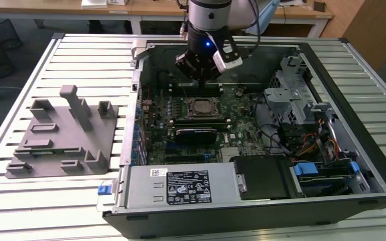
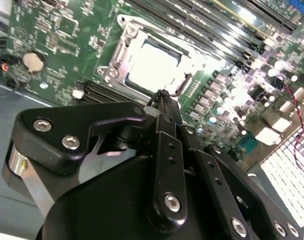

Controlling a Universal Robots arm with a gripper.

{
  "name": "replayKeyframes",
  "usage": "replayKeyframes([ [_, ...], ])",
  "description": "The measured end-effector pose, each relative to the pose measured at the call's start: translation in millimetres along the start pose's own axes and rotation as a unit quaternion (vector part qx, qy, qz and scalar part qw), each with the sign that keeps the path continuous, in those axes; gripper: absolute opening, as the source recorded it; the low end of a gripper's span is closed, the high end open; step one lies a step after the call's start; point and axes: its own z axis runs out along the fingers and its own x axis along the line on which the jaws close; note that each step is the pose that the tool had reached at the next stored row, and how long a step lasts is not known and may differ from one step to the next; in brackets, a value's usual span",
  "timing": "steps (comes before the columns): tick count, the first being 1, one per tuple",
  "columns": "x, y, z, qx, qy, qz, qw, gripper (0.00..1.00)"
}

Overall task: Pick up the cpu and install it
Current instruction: 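Install the first cpu locking lever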

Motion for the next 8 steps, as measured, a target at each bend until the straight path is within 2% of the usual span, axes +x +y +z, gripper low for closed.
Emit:
replayKeyframes([
  [8,11.2,-0.7,0.5,0.0001,0.0001,0.0,1.0,0.11],
])
